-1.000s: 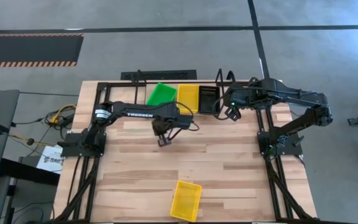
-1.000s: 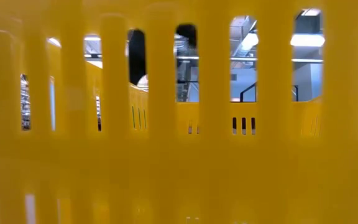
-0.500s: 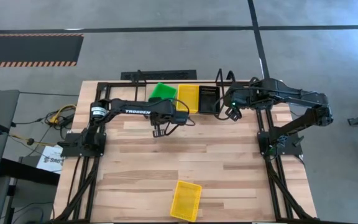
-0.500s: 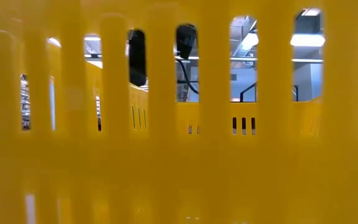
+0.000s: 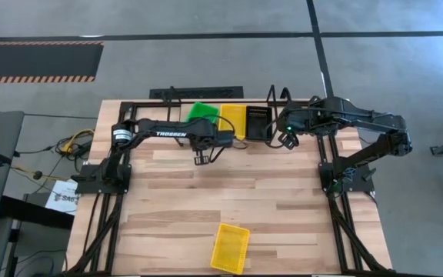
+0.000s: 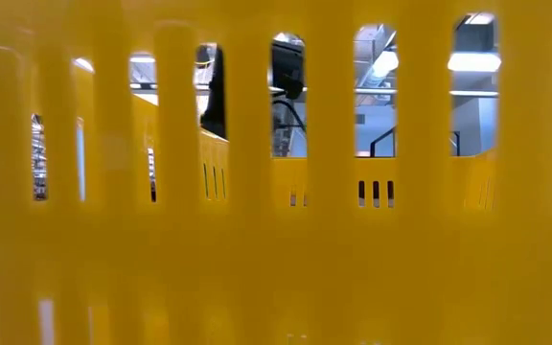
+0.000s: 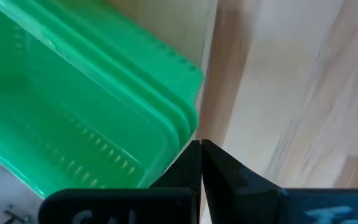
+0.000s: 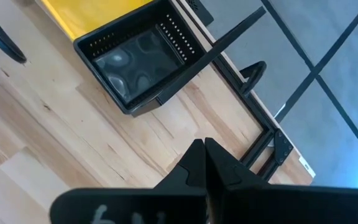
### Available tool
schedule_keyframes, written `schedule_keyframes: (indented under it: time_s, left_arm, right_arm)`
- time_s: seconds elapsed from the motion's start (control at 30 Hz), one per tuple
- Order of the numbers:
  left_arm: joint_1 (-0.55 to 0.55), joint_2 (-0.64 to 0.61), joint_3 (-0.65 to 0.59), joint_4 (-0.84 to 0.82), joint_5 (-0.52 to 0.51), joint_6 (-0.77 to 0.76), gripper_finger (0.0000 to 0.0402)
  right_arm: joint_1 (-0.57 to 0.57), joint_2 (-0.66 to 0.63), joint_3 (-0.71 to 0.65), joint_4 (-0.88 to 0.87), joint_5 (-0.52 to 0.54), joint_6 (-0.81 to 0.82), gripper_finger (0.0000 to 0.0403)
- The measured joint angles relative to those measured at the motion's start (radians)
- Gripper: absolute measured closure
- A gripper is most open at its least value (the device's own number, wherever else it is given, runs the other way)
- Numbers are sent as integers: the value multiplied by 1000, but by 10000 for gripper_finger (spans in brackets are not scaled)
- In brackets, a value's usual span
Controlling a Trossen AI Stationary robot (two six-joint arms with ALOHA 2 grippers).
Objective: Stack baskets on shelf by color
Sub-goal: Stack the green bin on the top of the other green bins on the shelf, then stack the yellow bin on the top of the other yellow bins on the shelf
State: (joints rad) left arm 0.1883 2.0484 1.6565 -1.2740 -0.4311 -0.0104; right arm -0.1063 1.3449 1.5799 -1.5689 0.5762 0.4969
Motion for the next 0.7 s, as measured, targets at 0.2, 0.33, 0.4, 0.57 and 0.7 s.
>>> schedule_keyframes:
  time_s: [0.2,0.33,0.4,0.57,0.7]
  left_arm:
    - [1,0,43,79,5,25,401]
    - [-2,0,87,82,14,16,401]
    - [-9,0,114,79,15,11,401]
    - [-35,0,217,-34,40,-79,401]
    - [-68,1,325,-217,128,-284,401]
  right_arm:
    - [0,0,0,9,-1,0,396]
    - [0,0,0,9,-2,1,396]
    - [0,0,0,9,-2,1,396]
    - [0,0,0,7,-3,3,396]
    - [-5,0,0,5,-3,-9,396]
